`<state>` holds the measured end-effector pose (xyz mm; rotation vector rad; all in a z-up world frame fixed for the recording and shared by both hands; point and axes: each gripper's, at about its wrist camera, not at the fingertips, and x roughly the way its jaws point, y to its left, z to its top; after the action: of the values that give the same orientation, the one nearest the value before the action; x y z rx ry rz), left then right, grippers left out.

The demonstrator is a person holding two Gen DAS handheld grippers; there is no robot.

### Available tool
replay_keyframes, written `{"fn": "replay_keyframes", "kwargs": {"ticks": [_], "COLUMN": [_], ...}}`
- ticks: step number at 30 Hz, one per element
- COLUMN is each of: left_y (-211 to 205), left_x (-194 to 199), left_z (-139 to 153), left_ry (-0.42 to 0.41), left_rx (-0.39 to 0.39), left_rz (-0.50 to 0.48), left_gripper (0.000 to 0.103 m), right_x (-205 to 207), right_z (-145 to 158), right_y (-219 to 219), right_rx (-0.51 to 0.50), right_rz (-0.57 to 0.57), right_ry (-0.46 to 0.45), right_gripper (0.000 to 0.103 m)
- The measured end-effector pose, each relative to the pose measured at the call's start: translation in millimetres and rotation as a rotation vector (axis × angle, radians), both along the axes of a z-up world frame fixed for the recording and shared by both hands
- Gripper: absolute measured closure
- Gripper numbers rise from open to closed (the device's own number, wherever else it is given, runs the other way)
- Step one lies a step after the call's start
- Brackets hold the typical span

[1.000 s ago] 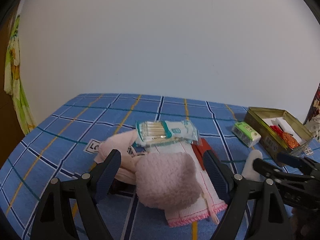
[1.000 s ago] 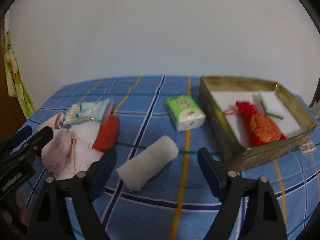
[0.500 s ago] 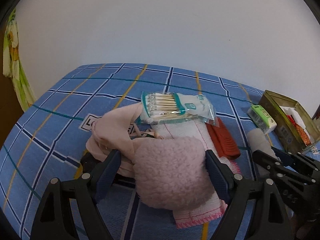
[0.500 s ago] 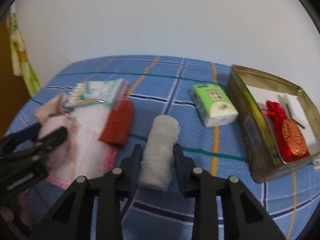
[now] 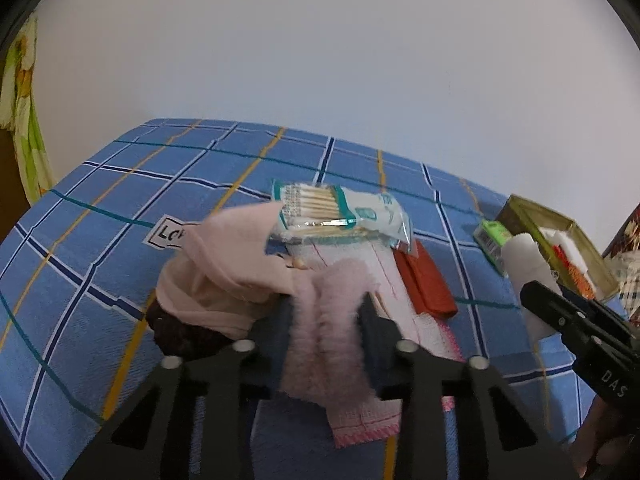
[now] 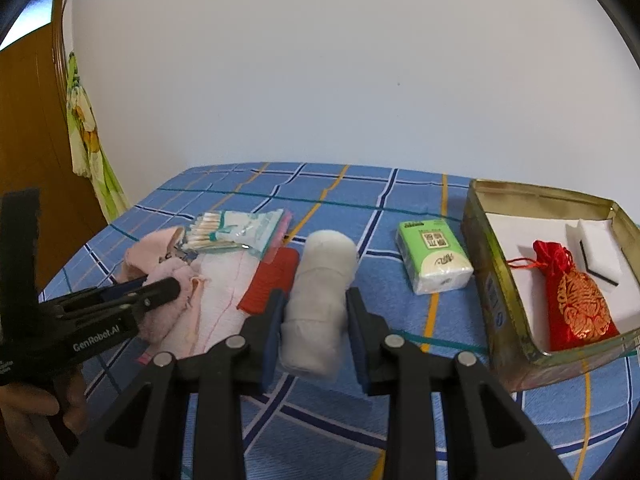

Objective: Organize soft objects
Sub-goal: 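Grasp the white rolled towel with the right tool while the left tool grasps the pink fuzzy sock, then carry the rolled towel and pink sock over the gold tin with both tools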

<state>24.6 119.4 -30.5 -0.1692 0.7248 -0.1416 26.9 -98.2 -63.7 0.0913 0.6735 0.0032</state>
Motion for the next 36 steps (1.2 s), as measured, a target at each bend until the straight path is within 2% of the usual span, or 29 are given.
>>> {"fn": "replay_keyframes", "kwargs": {"ticks": [4,7,12,15,18,21,24,26,28,33,36], "left_y": [10,12,9,5,3,0,-5,-6,-7,-11,-4], "left_x": [-14,-21,-32,-27,-22,-32,-43,-49,-53,-67,-76], "left_z": [10,16,24,22,19,23,30,35,39,35,32], "left_ry": [-0.103,-0.159,-0.239,-0.212,-0.170,-0.208,-0.253,-0.276,-0.271,-0.248,-0.228], "left_rx": [-0.087,-0.117,-0.165,-0.148,-0.140,-0.096,-0.014,0.010,0.049,0.178,0.161], "left_rz": [0.009,0.005,-0.055,-0.080,-0.098,-0.089,-0.064,-0.067,-0.103,-0.140,-0.153], "left_gripper": [0.073,0.073,0.073,0.072,0.057,0.049,0.049,0.047,0.030,0.029,0.029], "right_x": [-11,-16,-21,-21,-18,-18,-19,-19,-18,-18,-18], "right_z": [10,16,21,20,18,19,19,19,19,18,18], "right_y": [0,1,0,1,5,7,5,5,4,4,4], "right_rx": [-0.031,-0.036,-0.034,-0.044,-0.046,-0.052,-0.049,-0.046,-0.041,-0.036,-0.036], "right_rz": [-0.006,-0.011,-0.017,-0.019,-0.015,-0.020,-0.024,-0.027,-0.028,-0.023,-0.024], "right_ry": [-0.066,-0.105,-0.143,-0.141,-0.132,-0.134,-0.135,-0.136,-0.133,-0.124,-0.125], "right_gripper": [0.072,0.072,0.072,0.072,0.072,0.072,0.072,0.072,0.072,0.072,0.072]}}
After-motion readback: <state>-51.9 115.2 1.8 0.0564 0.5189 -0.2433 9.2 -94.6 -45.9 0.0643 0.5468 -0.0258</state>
